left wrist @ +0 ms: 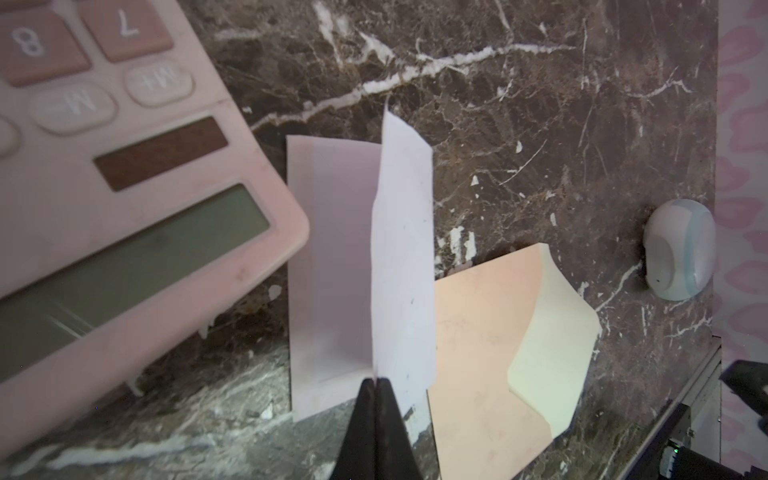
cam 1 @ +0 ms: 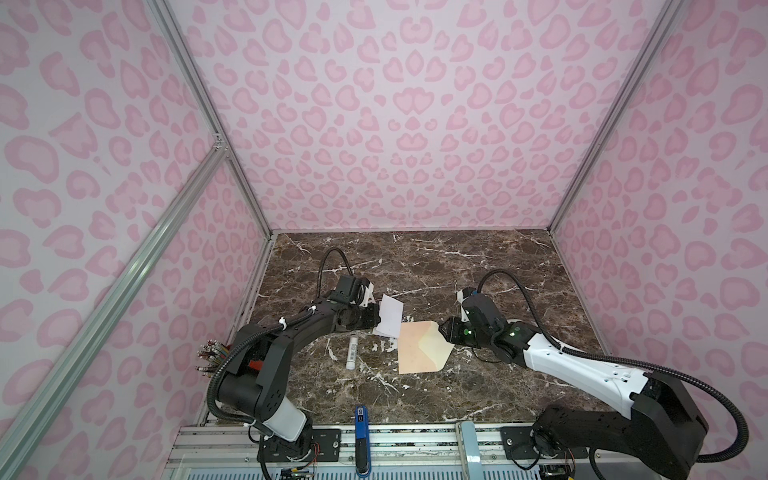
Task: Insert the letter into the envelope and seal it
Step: 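Lower the left gripper onto the folded letter and pinch it, then lift the letter upright with the left gripper while the right gripper grasps its top edge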
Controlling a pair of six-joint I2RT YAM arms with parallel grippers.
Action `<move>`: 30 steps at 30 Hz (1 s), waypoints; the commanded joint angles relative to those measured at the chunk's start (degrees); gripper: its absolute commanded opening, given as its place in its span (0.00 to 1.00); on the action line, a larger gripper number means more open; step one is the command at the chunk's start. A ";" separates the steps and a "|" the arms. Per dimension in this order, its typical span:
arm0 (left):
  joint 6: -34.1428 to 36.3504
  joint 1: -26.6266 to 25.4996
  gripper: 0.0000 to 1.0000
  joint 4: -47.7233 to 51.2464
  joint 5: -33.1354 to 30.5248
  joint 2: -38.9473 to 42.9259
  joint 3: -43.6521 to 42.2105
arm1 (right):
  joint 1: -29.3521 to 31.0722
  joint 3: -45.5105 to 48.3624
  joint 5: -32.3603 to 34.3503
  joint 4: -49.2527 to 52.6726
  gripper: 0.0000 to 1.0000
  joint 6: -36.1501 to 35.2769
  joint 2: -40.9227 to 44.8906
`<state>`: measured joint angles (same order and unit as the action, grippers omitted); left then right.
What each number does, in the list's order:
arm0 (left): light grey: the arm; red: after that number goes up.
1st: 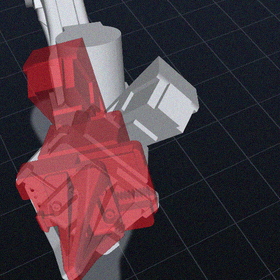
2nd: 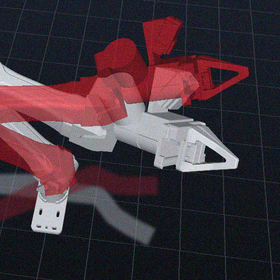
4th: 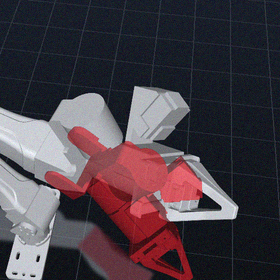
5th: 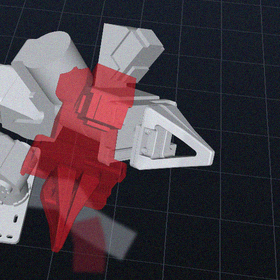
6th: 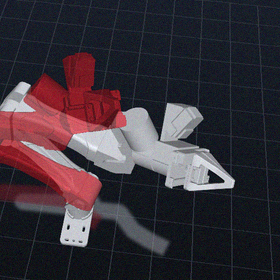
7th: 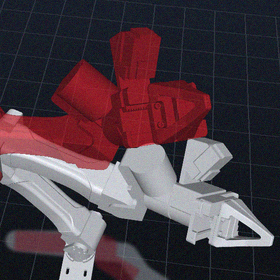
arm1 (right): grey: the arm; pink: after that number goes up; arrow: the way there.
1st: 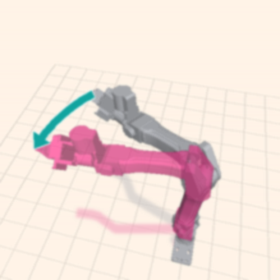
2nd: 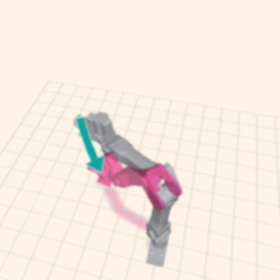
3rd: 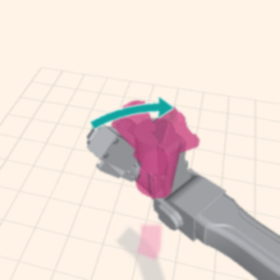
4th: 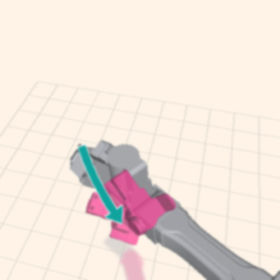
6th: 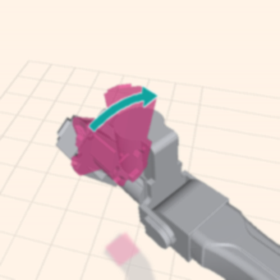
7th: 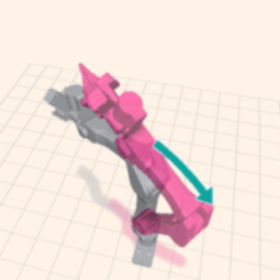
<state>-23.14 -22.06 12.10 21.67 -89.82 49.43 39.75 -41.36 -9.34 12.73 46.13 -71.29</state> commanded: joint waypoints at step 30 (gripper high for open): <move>-14.25 -2.23 0.04 -10.46 17.95 21.70 -1.79 | -2.80 5.57 -20.93 -43.68 0.64 9.48 -7.63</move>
<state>-35.59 -24.08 5.23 37.82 -68.64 47.81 37.12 -36.16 -28.32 -25.21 54.54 -78.15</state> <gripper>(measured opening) 0.050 0.639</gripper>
